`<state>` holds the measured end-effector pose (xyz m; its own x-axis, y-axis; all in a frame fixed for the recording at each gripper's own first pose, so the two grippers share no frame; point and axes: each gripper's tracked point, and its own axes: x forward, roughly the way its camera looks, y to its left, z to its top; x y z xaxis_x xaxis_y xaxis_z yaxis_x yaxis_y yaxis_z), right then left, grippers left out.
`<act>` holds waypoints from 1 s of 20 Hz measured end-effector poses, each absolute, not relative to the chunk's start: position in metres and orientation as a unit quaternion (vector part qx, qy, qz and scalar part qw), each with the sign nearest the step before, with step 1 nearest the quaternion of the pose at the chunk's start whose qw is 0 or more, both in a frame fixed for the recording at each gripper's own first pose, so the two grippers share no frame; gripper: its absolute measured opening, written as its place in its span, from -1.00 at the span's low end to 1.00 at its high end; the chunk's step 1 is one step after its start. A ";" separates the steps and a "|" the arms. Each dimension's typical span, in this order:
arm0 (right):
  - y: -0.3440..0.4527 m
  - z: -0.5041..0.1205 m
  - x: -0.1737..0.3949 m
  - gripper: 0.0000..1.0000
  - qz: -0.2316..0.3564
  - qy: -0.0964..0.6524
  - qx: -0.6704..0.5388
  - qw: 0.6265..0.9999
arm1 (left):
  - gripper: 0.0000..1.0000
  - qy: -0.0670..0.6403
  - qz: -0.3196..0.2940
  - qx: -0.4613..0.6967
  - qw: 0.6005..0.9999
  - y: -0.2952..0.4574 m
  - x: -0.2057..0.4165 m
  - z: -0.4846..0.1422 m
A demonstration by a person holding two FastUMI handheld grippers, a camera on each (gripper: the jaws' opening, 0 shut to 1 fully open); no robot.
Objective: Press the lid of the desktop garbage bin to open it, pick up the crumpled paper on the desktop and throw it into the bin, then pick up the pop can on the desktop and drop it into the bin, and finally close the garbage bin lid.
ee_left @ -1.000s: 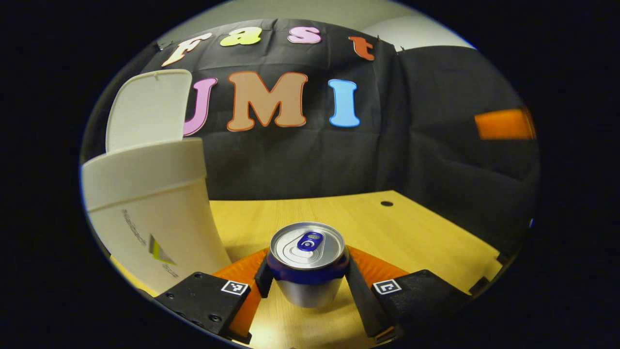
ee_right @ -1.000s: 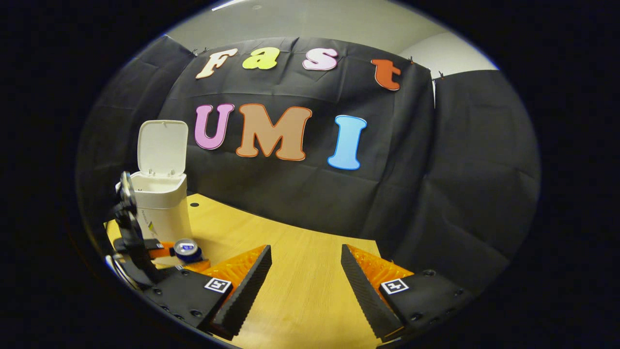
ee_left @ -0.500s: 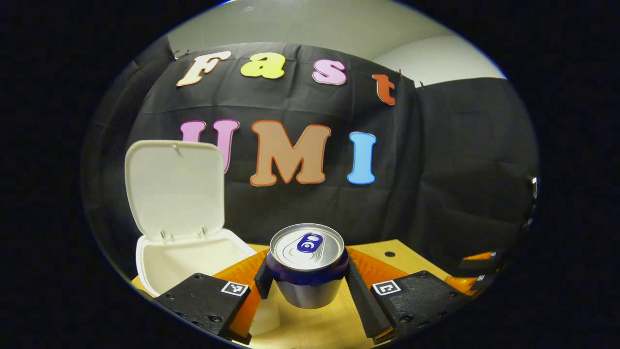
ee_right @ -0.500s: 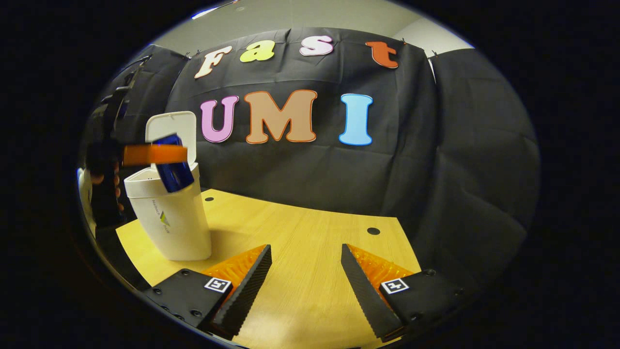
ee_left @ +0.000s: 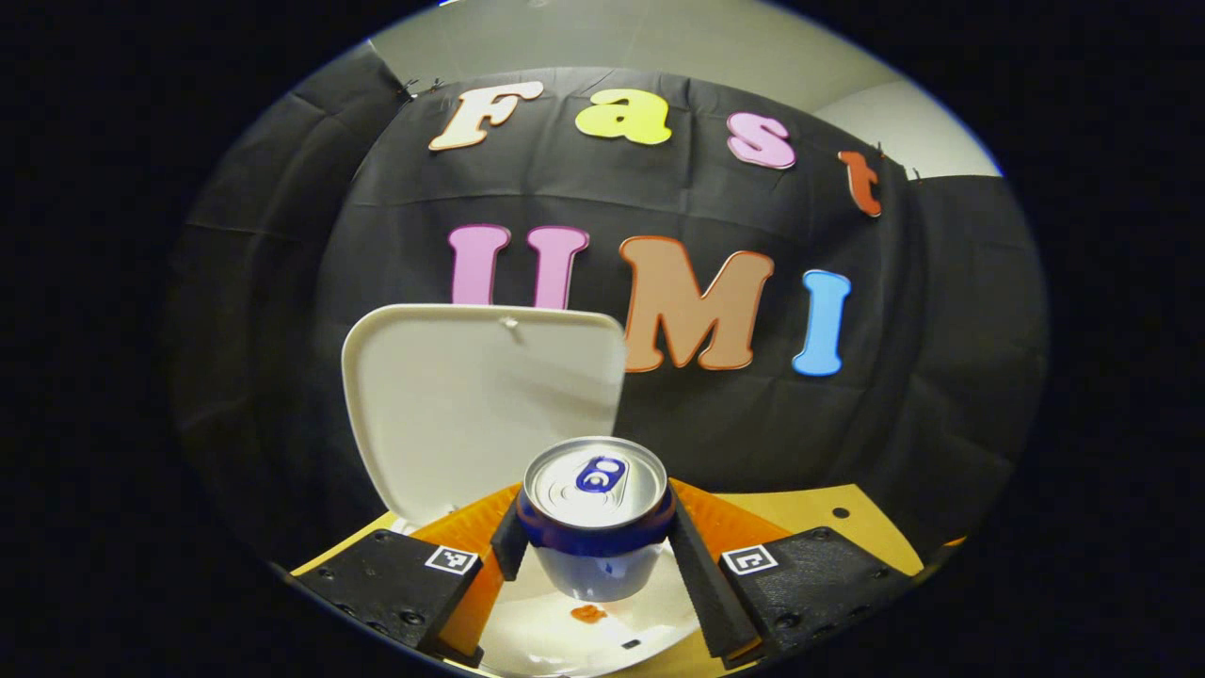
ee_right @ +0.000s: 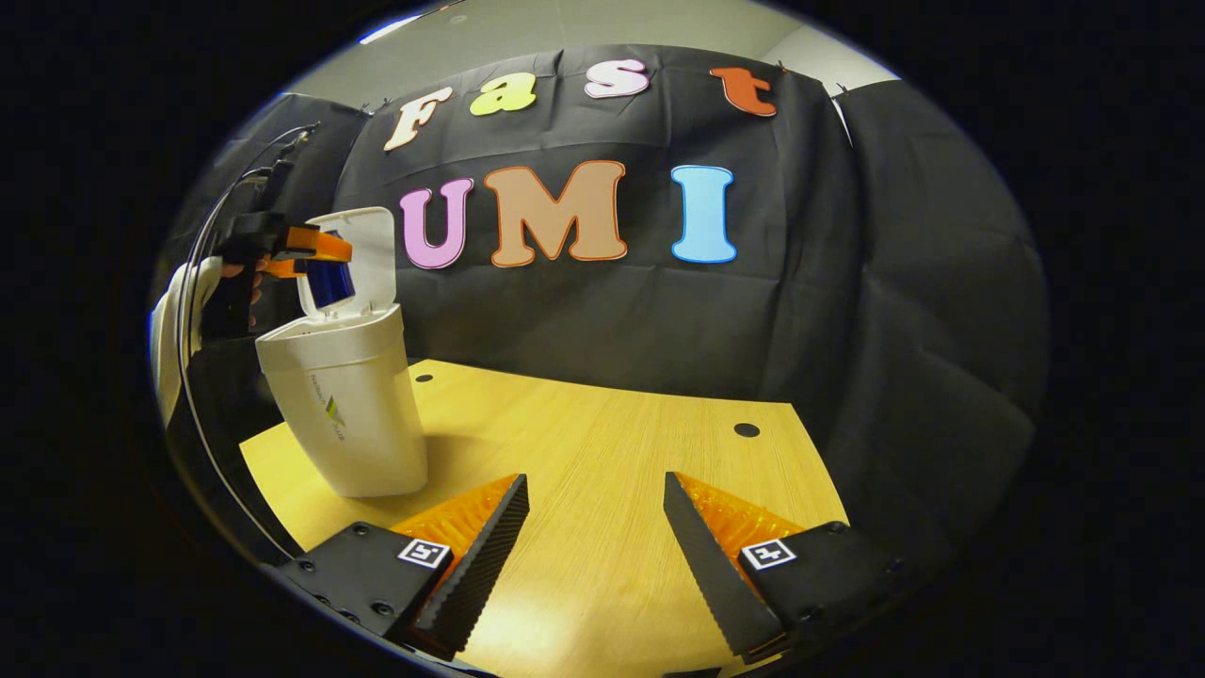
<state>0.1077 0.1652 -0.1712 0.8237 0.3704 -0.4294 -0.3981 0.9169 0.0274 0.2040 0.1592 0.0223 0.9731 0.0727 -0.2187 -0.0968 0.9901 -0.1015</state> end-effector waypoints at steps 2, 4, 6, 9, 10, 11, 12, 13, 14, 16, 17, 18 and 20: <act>0.164 -0.174 0.106 0.93 0.199 0.223 -0.031 0.954 | 0.67 0.108 0.056 -0.053 0.991 0.171 0.203 0.019; 0.164 -0.178 0.105 0.93 0.197 0.228 -0.028 0.953 | 0.76 0.097 0.054 -0.054 0.992 0.171 0.198 0.025; 0.157 -0.183 0.104 0.93 0.195 0.234 -0.029 0.952 | 0.76 0.089 0.051 -0.046 0.994 0.172 0.196 0.033; 0.159 -0.183 0.105 0.93 0.199 0.236 -0.026 0.951 | 0.76 0.082 0.042 -0.039 0.995 0.171 0.195 0.050; 0.161 -0.185 0.105 0.93 0.200 0.235 -0.026 0.951 | 0.70 0.079 0.040 -0.040 0.995 0.172 0.194 0.057; 0.161 -0.185 0.105 0.94 0.200 0.235 -0.028 0.951 | 0.75 0.072 0.041 -0.040 0.996 0.174 0.194 0.066; 0.161 -0.186 0.105 0.93 0.202 0.236 -0.029 0.950 | 0.75 0.066 0.040 -0.042 0.996 0.174 0.196 0.075; 0.163 -0.186 0.106 0.93 0.203 0.236 -0.029 0.950 | 0.75 0.060 0.037 -0.043 0.997 0.174 0.197 0.084; 0.162 -0.187 0.106 0.94 0.204 0.237 -0.029 0.949 | 0.75 0.055 0.036 -0.043 0.997 0.175 0.199 0.094; 0.161 -0.187 0.105 0.93 0.204 0.236 -0.031 0.950 | 0.70 0.041 0.037 -0.038 0.998 0.180 0.204 0.116; 0.160 -0.186 0.105 0.93 0.203 0.234 -0.033 0.950 | 0.70 0.033 0.041 -0.035 0.998 0.184 0.208 0.128; 0.158 -0.186 0.105 0.93 0.201 0.234 -0.035 0.951 | 0.70 0.026 0.043 -0.033 0.998 0.188 0.212 0.140; 0.155 -0.187 0.105 0.93 0.197 0.235 -0.035 0.951 | 0.70 0.017 0.050 -0.038 0.998 0.196 0.222 0.158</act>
